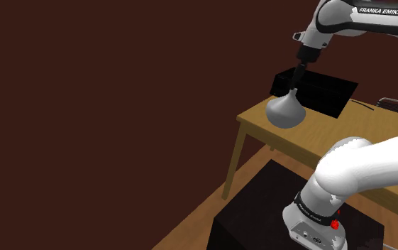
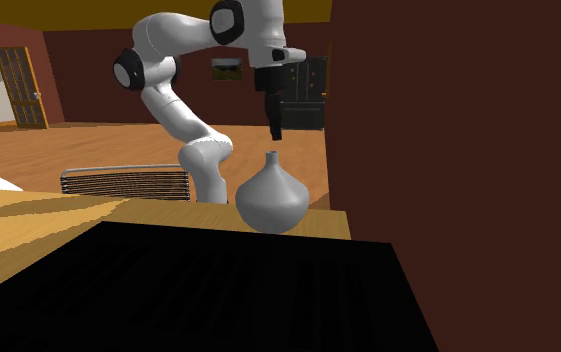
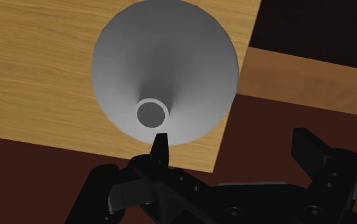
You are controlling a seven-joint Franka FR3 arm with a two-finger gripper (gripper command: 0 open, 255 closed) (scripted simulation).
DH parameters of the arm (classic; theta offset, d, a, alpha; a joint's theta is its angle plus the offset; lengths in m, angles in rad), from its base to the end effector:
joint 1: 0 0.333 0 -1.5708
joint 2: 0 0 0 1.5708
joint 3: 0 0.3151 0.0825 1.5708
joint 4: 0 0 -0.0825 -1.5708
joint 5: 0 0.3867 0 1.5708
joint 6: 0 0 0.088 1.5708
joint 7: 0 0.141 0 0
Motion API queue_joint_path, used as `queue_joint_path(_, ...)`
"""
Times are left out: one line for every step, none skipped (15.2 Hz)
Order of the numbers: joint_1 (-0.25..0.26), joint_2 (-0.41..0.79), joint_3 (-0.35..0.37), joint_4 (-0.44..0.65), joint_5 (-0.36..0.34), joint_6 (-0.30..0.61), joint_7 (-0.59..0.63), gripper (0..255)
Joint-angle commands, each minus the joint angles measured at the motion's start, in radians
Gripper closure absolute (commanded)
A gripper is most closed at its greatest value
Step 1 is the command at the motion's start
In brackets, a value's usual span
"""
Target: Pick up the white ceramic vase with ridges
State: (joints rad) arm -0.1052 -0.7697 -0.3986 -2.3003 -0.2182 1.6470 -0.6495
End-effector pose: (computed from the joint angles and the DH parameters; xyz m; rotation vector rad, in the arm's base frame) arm 0.2742 -0.2166 0.5577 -3.1041 -0.3879 -0.1459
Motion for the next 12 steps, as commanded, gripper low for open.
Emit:
queue_joint_path(-0.005,0.024,-0.051,0.022,-0.027,0.015,-0.057,0)
queue_joint_path(-0.005,0.039,-0.075,0.036,-0.037,0.023,-0.083,0)
queue_joint_path(-0.005,0.056,-0.100,0.052,-0.046,0.030,-0.110,0)
queue_joint_path(-0.004,0.066,-0.115,0.062,-0.051,0.035,-0.126,0)
queue_joint_path(-0.006,0.064,-0.118,0.047,-0.054,0.048,-0.126,0)
queue_joint_path(-0.007,0.061,-0.121,0.033,-0.057,0.060,-0.125,0)
queue_joint_path(-0.009,0.059,-0.124,0.018,-0.060,0.072,-0.125,0)
queue_joint_path(-0.010,0.057,-0.127,0.004,-0.062,0.085,-0.124,0)
queue_joint_path(-0.012,0.056,-0.130,-0.010,-0.065,0.097,-0.124,0)
queue_joint_path(-0.013,0.054,-0.133,-0.024,-0.068,0.110,-0.124,0)
queue_joint_path(-0.014,0.053,-0.136,-0.038,-0.071,0.123,-0.123,0)
queue_joint_path(-0.015,0.053,-0.138,-0.046,-0.073,0.130,-0.123,0)
